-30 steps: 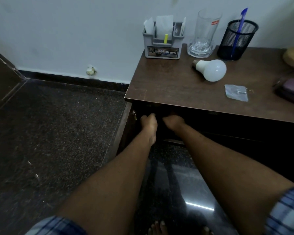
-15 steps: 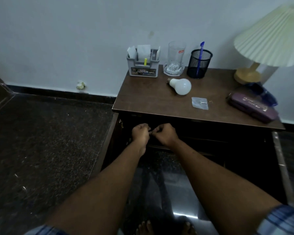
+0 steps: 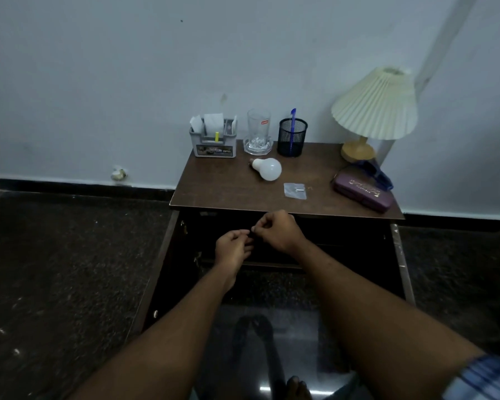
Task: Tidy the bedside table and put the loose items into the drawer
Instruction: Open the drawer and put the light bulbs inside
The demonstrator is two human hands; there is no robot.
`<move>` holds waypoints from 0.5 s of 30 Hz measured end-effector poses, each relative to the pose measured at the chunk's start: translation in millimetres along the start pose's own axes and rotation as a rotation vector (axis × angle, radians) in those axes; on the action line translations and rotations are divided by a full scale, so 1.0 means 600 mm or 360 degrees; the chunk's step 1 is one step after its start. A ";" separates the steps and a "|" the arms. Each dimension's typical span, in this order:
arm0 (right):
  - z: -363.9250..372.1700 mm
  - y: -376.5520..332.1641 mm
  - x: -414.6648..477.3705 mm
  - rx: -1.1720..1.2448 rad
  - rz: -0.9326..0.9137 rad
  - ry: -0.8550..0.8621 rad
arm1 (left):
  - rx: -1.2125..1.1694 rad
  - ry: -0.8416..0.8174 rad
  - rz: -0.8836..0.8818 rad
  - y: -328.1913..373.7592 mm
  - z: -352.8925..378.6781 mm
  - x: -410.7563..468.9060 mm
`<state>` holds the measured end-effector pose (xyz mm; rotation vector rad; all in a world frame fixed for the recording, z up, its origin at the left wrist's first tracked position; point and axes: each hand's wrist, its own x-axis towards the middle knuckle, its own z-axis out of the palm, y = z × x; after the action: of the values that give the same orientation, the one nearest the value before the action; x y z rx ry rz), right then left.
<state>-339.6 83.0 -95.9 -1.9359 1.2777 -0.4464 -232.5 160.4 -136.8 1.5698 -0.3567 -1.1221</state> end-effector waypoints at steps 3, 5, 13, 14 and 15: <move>-0.018 0.001 -0.004 0.0033 -0.0032 0.0036 | 0.0026 -0.0035 0.0060 0.003 0.008 -0.017; -0.029 -0.005 -0.006 0.0080 -0.0052 0.0088 | 0.0030 -0.0055 0.0122 0.011 0.013 -0.026; -0.058 -0.013 0.001 0.0179 -0.0050 0.0260 | 0.0062 -0.0023 0.0397 0.066 0.031 -0.028; -0.062 -0.013 0.003 0.0170 -0.0054 0.0291 | 0.0078 -0.0023 0.0422 0.074 0.033 -0.024; -0.066 -0.013 0.006 0.0164 -0.0059 0.0323 | 0.0093 -0.0022 0.0452 0.083 0.036 -0.017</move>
<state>-358.6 66.0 -64.8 -1.8669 1.3194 -0.7290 -238.4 138.4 -86.6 1.5074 -0.6064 -0.9090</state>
